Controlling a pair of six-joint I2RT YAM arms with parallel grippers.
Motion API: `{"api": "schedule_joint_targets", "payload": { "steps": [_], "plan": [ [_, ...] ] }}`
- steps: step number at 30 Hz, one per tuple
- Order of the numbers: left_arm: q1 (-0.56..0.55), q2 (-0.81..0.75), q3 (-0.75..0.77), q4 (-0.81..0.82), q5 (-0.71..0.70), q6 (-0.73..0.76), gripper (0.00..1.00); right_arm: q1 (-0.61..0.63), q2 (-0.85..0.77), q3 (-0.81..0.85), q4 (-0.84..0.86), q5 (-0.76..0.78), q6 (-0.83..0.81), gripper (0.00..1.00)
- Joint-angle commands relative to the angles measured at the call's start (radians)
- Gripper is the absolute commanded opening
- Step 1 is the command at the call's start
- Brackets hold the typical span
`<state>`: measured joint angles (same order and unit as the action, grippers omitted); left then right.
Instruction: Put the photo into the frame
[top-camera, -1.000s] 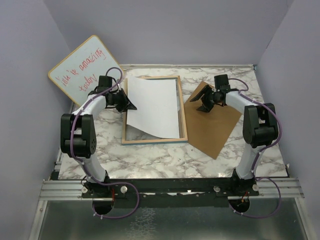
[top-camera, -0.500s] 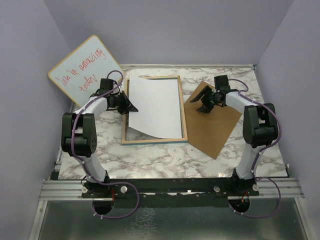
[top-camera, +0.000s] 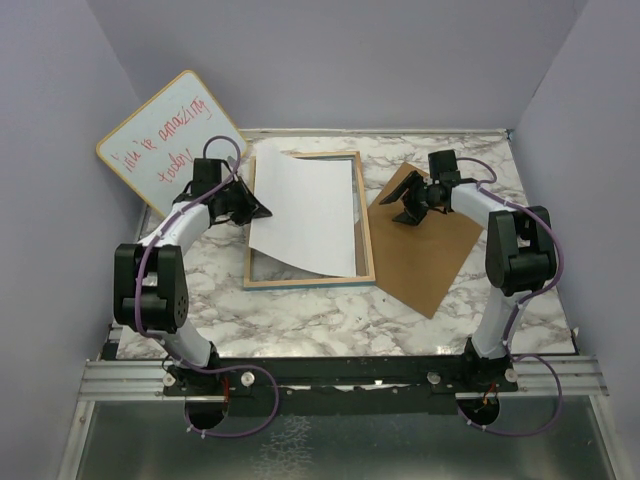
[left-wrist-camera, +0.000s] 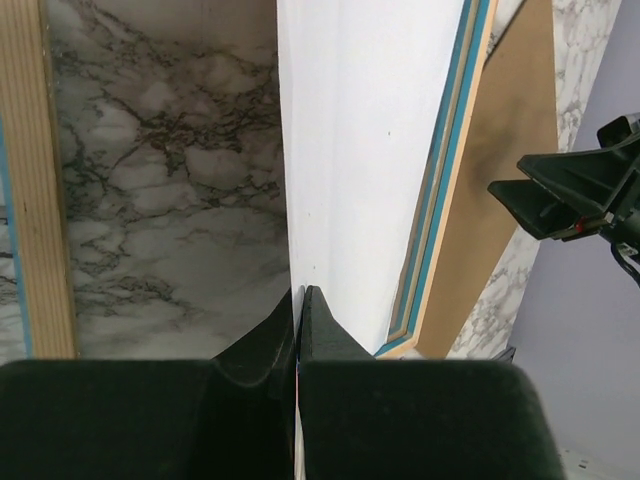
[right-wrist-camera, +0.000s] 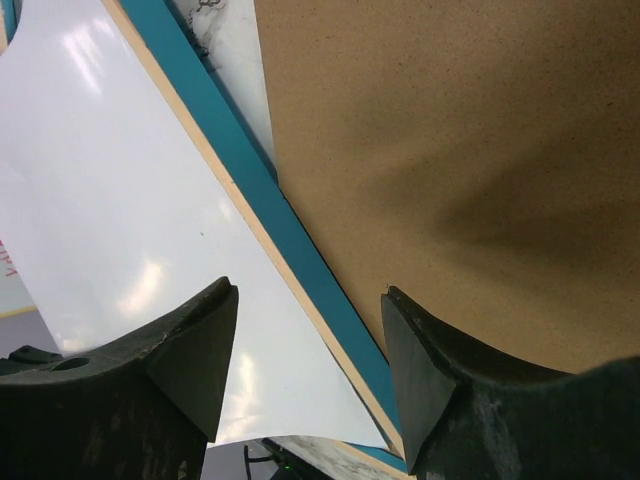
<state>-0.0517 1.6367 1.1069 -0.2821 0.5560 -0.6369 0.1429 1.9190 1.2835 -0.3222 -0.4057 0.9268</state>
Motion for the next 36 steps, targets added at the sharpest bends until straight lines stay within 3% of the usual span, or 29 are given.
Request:
{"api": "schedule_joint_targets", "payload": {
  "steps": [1, 15, 30, 32, 36],
  "plan": [
    [-0.005, 0.003, -0.047, 0.056, -0.004, -0.041, 0.0, 0.004, 0.009, -0.013, 0.018, -0.018, 0.007, 0.63],
    [-0.031, -0.009, -0.138, 0.18, -0.038, -0.099, 0.0, 0.006, 0.014, -0.024, 0.032, -0.023, 0.018, 0.63],
    [-0.075, 0.055, -0.107, 0.185, -0.013, -0.078, 0.0, 0.005, 0.015, -0.033, 0.039, -0.026, 0.023, 0.63],
    [-0.075, 0.054, -0.1, 0.167, -0.028, -0.067, 0.05, 0.006, 0.016, -0.035, 0.041, -0.027, 0.024, 0.63],
    [-0.073, 0.047, -0.054, 0.09, -0.087, -0.023, 0.33, 0.006, 0.016, -0.035, 0.042, -0.028, 0.026, 0.63]
  ]
}}
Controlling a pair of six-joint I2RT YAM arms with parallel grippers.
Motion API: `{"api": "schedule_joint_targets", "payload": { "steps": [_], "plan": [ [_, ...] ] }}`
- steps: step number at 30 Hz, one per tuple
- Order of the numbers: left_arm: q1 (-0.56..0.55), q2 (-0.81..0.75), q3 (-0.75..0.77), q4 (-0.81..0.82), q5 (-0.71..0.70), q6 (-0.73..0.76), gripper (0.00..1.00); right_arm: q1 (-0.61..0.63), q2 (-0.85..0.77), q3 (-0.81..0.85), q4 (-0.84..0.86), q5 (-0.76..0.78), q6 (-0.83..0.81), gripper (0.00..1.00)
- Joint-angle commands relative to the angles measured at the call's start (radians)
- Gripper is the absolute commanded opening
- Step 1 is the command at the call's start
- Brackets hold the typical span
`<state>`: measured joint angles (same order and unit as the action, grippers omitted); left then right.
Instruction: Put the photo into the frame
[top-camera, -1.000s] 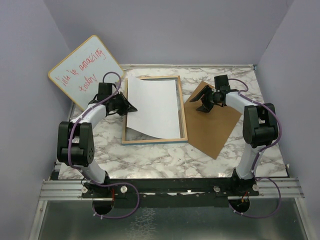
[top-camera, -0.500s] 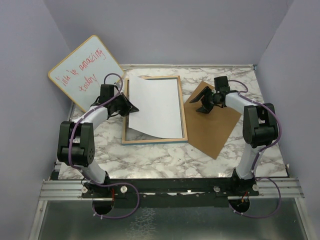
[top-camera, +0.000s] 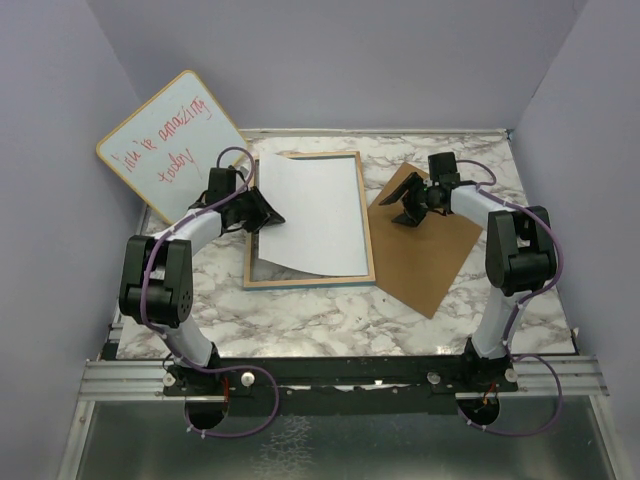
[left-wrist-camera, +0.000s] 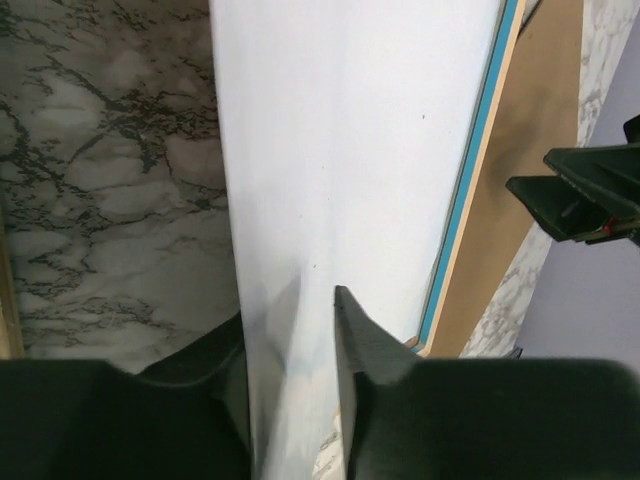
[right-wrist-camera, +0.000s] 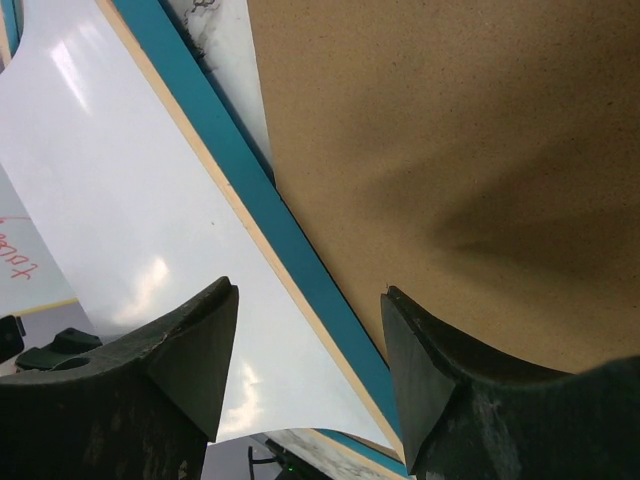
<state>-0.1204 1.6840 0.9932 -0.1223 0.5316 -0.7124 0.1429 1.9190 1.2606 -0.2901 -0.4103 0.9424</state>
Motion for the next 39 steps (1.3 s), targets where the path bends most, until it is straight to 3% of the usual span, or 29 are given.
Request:
{"api": "schedule_joint_targets", "payload": {
  "steps": [1, 3, 5, 13, 19, 22, 31, 39],
  "plan": [
    [-0.004, -0.004, 0.072, -0.088, -0.081, 0.063, 0.4, 0.006, 0.017, -0.013, 0.011, -0.024, 0.01, 0.63],
    [-0.005, -0.019, 0.09, -0.104, -0.112, 0.072, 0.57, 0.006, 0.017, -0.017, 0.015, -0.026, 0.015, 0.63],
    [-0.005, -0.031, 0.101, -0.105, -0.135, 0.083, 0.66, 0.006, 0.014, -0.027, 0.029, -0.035, 0.025, 0.63],
    [-0.005, -0.042, 0.184, -0.234, -0.265, 0.165, 0.85, 0.006, 0.01, -0.028, 0.032, -0.04, 0.023, 0.63],
    [-0.003, -0.064, 0.273, -0.368, -0.491, 0.257, 0.89, 0.006, -0.011, 0.018, -0.033, 0.008, -0.03, 0.63],
    [-0.002, -0.073, 0.312, -0.388, -0.524, 0.288, 0.89, 0.006, -0.035, 0.04, -0.063, 0.055, -0.062, 0.63],
    [-0.02, -0.001, 0.438, -0.364, -0.293, 0.34, 0.89, -0.013, -0.128, 0.08, -0.186, 0.322, -0.173, 0.65],
    [-0.221, 0.187, 0.696, -0.312, -0.212, 0.38, 0.89, -0.168, -0.228, -0.049, -0.205, 0.346, -0.161, 0.68]
  ]
}}
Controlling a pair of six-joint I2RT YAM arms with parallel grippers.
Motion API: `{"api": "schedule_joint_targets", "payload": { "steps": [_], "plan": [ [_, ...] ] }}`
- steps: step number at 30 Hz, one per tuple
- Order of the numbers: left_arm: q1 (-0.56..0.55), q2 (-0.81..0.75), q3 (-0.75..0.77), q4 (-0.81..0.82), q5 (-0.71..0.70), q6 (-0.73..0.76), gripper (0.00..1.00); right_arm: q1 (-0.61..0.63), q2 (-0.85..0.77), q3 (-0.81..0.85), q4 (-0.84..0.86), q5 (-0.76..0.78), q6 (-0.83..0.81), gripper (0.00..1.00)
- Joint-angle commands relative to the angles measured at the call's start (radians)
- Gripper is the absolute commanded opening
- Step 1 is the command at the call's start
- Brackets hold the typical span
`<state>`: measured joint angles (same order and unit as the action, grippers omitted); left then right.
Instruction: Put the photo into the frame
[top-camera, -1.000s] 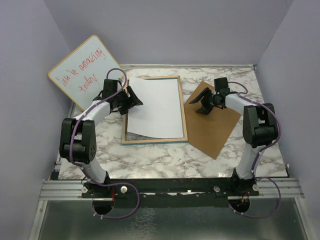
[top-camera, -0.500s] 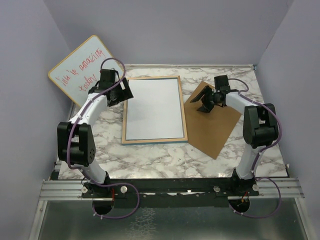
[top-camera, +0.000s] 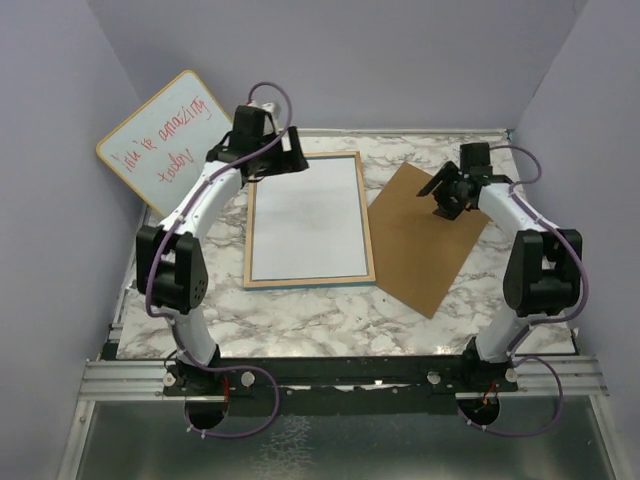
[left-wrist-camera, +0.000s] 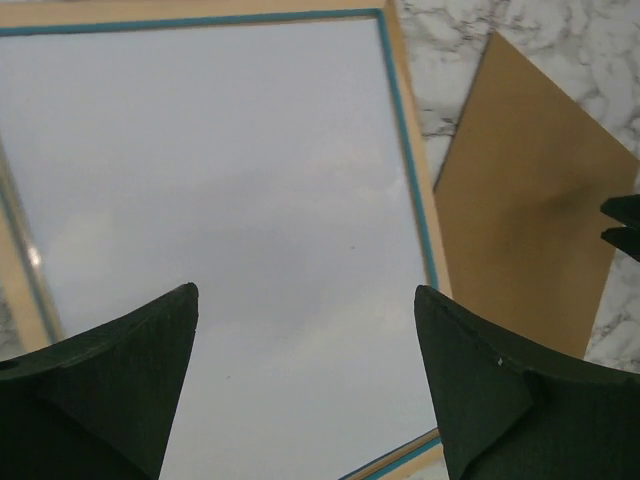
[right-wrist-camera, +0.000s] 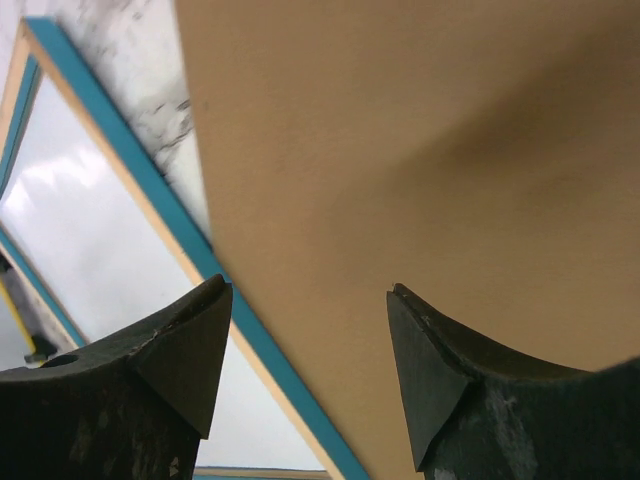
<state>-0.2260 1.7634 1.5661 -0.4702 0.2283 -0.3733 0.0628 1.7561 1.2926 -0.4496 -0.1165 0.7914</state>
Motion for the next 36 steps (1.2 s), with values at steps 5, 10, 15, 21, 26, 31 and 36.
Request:
{"api": "schedule_joint_targets", "payload": {
  "steps": [5, 10, 15, 21, 26, 31, 36],
  "plan": [
    [-0.249, 0.266, 0.269, 0.13, 0.152, -0.002, 0.89, -0.197, -0.153, -0.207, -0.021, 0.039, -0.003, 0.69],
    [-0.35, 0.456, 0.438, 0.178, 0.142, -0.054, 0.87, -0.281, -0.234, -0.332, -0.002, 0.06, 0.019, 0.71],
    [-0.408, 0.619, 0.58, 0.173, 0.024, -0.068, 0.86, -0.324, -0.281, -0.432, 0.041, 0.046, 0.018, 0.77],
    [-0.43, 0.718, 0.615, 0.168, -0.138, -0.039, 0.86, -0.335, -0.277, -0.519, 0.099, 0.002, 0.036, 0.82],
    [-0.452, 0.771, 0.629, 0.162, -0.204, 0.001, 0.87, -0.342, -0.273, -0.561, 0.129, -0.015, 0.04, 0.82],
    [-0.463, 0.802, 0.629, 0.135, -0.248, 0.001, 0.87, -0.346, -0.267, -0.578, 0.147, -0.038, 0.039, 0.83],
    [-0.476, 0.854, 0.674, 0.047, -0.264, -0.016, 0.86, -0.348, -0.265, -0.582, 0.152, -0.048, 0.025, 0.82]
  ]
}}
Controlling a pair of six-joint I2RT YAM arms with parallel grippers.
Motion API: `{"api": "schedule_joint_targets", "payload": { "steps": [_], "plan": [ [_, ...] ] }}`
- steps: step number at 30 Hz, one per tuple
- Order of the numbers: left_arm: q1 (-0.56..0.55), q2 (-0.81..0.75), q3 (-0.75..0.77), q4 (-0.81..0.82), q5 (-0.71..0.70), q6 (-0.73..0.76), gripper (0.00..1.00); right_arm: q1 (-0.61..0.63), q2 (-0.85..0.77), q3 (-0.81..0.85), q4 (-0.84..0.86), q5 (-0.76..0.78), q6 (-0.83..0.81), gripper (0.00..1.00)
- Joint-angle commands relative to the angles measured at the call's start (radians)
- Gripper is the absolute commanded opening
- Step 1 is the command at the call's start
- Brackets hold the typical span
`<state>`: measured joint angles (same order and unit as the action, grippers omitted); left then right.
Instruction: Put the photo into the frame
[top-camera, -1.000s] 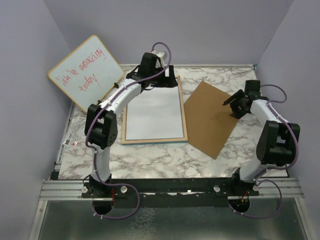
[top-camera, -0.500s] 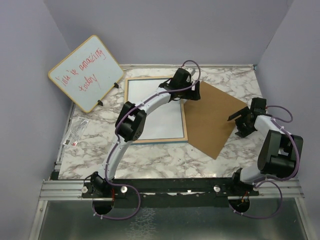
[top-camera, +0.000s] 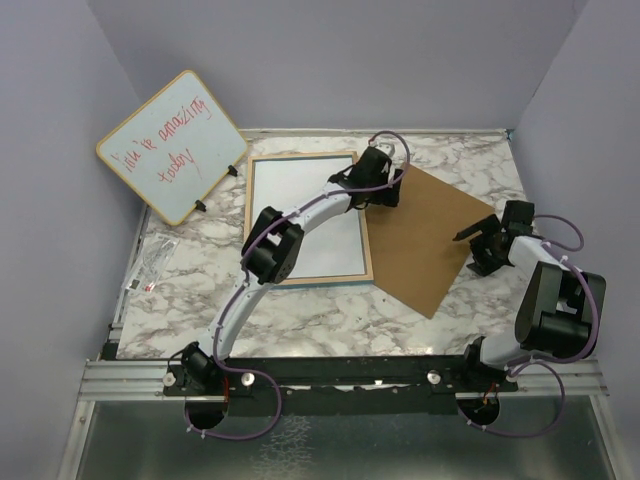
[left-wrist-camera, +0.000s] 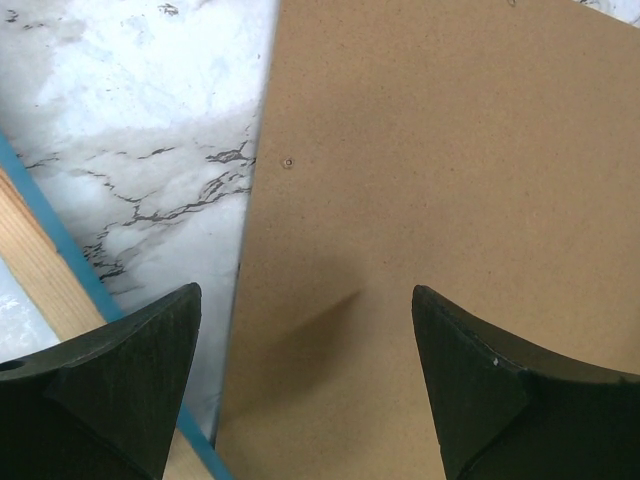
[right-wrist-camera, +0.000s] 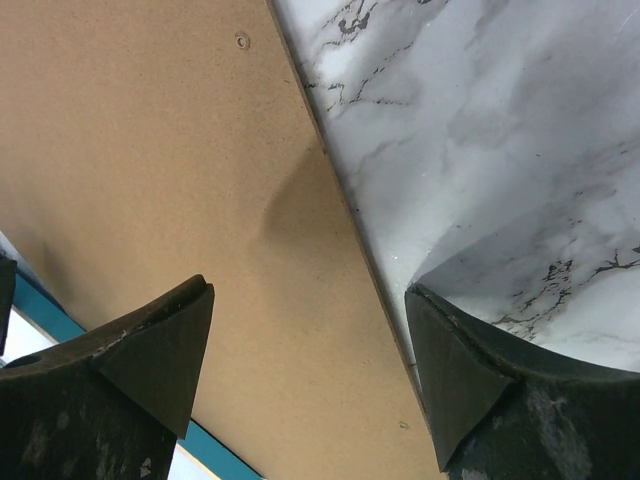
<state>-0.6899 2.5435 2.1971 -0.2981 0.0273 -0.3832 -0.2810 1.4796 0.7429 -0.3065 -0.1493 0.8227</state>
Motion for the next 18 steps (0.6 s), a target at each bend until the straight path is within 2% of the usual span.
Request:
{"api": "schedule_joint_targets", "payload": {
  "steps": [1, 8, 13, 18],
  "plan": [
    [-0.017, 0.09, 0.064, -0.16, -0.064, -0.01, 0.86, -0.004, 0.012, -0.031, 0.01, -0.017, -0.01, 0.82],
    [-0.026, 0.125, 0.112, -0.305, -0.032, -0.065, 0.8, -0.007, 0.025, -0.044, 0.051, -0.083, -0.028, 0.83],
    [-0.026, 0.13, 0.129, -0.317, 0.163, -0.08, 0.7, -0.007, 0.034, -0.059, 0.124, -0.19, -0.033, 0.82],
    [-0.029, 0.12, 0.135, -0.276, 0.334, -0.092, 0.61, -0.007, -0.049, -0.036, 0.147, -0.207, -0.026, 0.81]
  ]
}}
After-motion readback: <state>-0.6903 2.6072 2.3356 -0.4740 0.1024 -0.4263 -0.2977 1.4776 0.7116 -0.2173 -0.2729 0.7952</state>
